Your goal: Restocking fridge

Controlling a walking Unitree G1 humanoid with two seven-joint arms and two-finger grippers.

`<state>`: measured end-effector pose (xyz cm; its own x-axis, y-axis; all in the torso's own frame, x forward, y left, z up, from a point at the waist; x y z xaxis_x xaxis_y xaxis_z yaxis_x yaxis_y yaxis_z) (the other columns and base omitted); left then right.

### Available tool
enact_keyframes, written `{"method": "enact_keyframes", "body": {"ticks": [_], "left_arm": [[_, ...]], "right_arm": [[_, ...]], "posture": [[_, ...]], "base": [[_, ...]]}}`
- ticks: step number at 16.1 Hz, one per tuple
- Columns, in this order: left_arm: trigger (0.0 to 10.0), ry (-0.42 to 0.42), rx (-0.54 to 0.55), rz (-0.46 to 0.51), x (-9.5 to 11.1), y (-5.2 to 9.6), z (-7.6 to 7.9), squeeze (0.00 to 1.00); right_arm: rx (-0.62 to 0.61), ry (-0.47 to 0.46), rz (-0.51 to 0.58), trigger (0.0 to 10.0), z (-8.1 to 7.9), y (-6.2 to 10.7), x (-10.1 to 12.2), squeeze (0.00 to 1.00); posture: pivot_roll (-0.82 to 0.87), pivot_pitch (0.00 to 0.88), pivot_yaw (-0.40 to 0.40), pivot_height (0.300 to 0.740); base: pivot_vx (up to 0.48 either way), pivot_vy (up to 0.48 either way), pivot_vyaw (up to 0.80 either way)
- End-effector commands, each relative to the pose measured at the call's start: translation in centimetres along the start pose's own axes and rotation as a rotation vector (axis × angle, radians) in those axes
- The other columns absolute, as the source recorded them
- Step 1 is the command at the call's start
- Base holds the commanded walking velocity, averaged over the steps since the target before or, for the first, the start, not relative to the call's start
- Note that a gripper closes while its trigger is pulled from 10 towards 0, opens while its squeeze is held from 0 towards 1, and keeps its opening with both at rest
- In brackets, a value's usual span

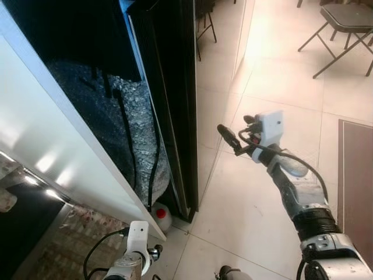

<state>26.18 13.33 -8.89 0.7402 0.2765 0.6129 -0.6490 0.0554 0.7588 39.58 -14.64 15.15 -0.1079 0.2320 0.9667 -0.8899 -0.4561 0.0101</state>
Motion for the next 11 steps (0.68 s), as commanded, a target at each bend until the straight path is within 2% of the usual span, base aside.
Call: {"method": "enact_keyframes", "body": {"ticks": [1, 3, 6, 8, 11], "left_arm": [[10.0, 0.002, 0.028, -0.033, -1.2, 0.2, -0.8, 0.00], [10.0, -0.004, 0.027, -0.037, -1.2, 0.2, -0.8, 0.00], [10.0, -0.007, 0.026, -0.038, -1.2, 0.2, -0.8, 0.00], [10.0, -0.002, 0.028, -0.033, -1.2, 0.2, -0.8, 0.00], [10.0, 0.007, 0.033, -0.030, -1.1, 0.2, -0.8, 0.00]], "right_arm": [[-0.009, -0.022, -0.006, 10.0, -0.3, 0.3, -0.7, 0.00], [0.007, -0.046, -0.008, 10.0, -0.9, 0.8, -1.5, 0.00], [0.068, -0.034, 0.015, 10.0, -1.5, 0.6, -1.1, 0.00], [0.179, 0.015, 0.050, 10.0, -2.6, -0.6, 0.4, 0.00], [0.268, 0.060, 0.056, 10.0, -3.7, -1.6, 1.2, 0.00]], "posture": [[-0.14, 0.123, 0.107, 0.740], [-0.14, 0.123, 0.112, 0.740], [-0.14, 0.124, 0.111, 0.740], [-0.14, 0.130, 0.109, 0.740], [-0.13, 0.135, 0.105, 0.740]], "base": [[0.000, 0.000, 0.00], [0.000, 0.000, 0.00], [0.000, 0.000, 0.00], [0.000, 0.000, 0.00], [0.000, 0.000, 0.00]]}}
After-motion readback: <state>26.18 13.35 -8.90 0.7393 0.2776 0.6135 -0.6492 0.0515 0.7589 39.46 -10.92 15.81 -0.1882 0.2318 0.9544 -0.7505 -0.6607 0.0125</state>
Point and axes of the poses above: a point about 5 cm out from each wrist's last joint towards the gripper, its own y axis pointing back from the gripper into the wrist, its own x axis along the axis of the wrist's last joint, z = x × y, the point moved 4 cm from there along -y, pointing out of the wrist towards the gripper, and after that the axes turned 15 degrees about y, right-handed, at the moved point
